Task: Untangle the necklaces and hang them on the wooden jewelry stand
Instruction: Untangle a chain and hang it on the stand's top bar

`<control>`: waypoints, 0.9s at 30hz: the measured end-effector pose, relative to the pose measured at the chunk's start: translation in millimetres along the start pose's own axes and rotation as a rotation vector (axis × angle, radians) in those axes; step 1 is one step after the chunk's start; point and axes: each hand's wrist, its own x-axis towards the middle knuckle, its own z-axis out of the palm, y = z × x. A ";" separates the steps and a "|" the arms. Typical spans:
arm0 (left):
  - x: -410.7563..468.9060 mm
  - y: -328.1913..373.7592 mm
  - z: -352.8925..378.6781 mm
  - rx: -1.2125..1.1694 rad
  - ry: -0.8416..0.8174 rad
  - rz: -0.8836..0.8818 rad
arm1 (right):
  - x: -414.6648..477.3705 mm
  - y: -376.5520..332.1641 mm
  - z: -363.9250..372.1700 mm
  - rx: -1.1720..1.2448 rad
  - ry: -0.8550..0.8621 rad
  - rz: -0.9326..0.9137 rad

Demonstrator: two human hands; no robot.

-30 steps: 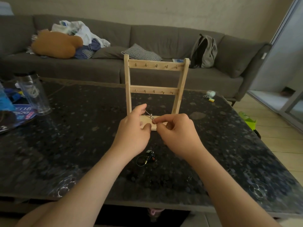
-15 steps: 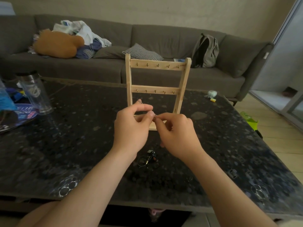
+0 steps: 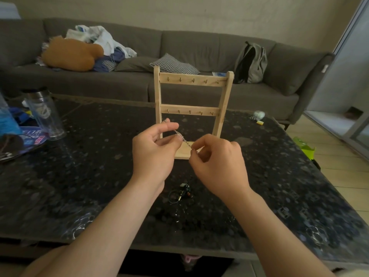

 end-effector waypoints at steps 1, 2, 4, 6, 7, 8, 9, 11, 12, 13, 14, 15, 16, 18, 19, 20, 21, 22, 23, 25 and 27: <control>0.6 0.3 -0.9 -0.005 0.005 0.001 | -0.5 0.2 -0.8 -0.024 0.008 -0.030; 1.3 0.8 -1.9 -0.012 0.006 -0.001 | -0.8 0.5 -1.2 -0.047 0.008 -0.057; 2.2 2.3 -3.7 -0.017 -0.015 -0.003 | -0.7 1.0 -0.6 -0.059 -0.007 -0.077; 1.2 4.3 -4.7 -0.008 -0.059 -0.003 | -0.3 -0.9 -1.9 -0.019 -0.041 -0.036; 0.4 5.3 -4.4 0.006 -0.080 0.001 | 0.3 -2.1 -3.0 0.025 -0.058 0.003; -0.4 6.1 -4.2 0.024 -0.098 0.006 | 0.9 -3.7 -4.3 0.095 -0.072 0.051; -1.2 6.9 -3.9 0.046 -0.114 0.013 | 1.4 -5.3 -5.4 0.176 -0.084 0.097; -2.4 7.3 -3.0 0.096 -0.147 0.043 | 2.9 -7.5 -6.0 0.260 -0.055 0.130; -2.5 6.9 -3.0 0.123 -0.158 0.067 | 4.0 -7.9 -5.4 0.234 -0.017 0.112; -2.3 6.4 -3.4 0.147 -0.164 0.089 | 4.6 -7.7 -5.1 0.188 0.018 0.093; -2.0 6.1 -4.3 0.169 -0.168 0.108 | 5.0 -6.9 -4.6 0.155 0.046 0.082; -1.5 5.5 -5.2 0.192 -0.176 0.122 | 5.6 -6.3 -4.4 0.144 0.058 0.075; -1.4 5.0 -6.0 0.216 -0.186 0.133 | 6.1 -5.2 -4.0 0.148 0.054 0.067; -0.4 4.2 -6.7 0.258 -0.199 0.149 | 6.8 -1.5 -2.9 0.141 0.023 0.049; -0.1 3.9 -6.5 0.274 -0.200 0.154 | 6.8 0.2 -2.7 0.123 0.007 0.035; 0.5 3.7 -6.3 0.287 -0.201 0.159 | 7.3 2.0 -1.9 0.104 -0.002 0.014; 0.4 3.5 -6.4 0.297 -0.204 0.165 | 7.5 3.7 -1.0 0.083 -0.006 -0.009; 0.5 3.4 -6.4 0.306 -0.206 0.175 | 7.8 5.0 0.0 0.064 -0.011 -0.027; 0.4 2.8 -6.6 0.323 -0.209 0.190 | 7.8 6.4 1.0 0.055 -0.022 -0.034; 0.7 1.6 -6.6 0.382 -0.214 0.230 | 8.3 8.3 2.4 0.081 -0.054 -0.008; 0.7 1.1 -6.5 0.446 -0.218 0.271 | 8.8 8.6 2.3 0.164 -0.093 0.068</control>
